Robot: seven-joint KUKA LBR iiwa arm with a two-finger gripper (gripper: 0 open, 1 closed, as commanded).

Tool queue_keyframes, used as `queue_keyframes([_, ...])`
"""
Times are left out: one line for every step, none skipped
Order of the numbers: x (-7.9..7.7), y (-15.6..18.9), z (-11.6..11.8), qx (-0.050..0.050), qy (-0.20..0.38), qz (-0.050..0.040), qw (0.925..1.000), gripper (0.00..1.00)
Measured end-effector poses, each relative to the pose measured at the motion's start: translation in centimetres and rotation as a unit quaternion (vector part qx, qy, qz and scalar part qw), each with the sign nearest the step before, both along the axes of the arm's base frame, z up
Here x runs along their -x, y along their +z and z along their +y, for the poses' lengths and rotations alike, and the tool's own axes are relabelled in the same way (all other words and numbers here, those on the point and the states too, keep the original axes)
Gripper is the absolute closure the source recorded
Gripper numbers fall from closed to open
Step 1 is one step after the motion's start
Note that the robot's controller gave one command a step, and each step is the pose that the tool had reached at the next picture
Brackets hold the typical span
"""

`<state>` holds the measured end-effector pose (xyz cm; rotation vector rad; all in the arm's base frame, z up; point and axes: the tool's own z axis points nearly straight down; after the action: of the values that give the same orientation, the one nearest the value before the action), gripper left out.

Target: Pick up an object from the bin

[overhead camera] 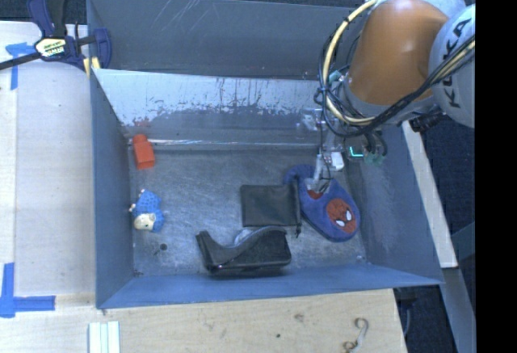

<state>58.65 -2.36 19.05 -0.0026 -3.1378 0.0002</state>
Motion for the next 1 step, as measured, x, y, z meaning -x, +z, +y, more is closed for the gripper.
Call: queue_keyframes([-0.26, -12.45, 2.46, 0.000, 0.013, -0.0004, 0.9999, 0.00])
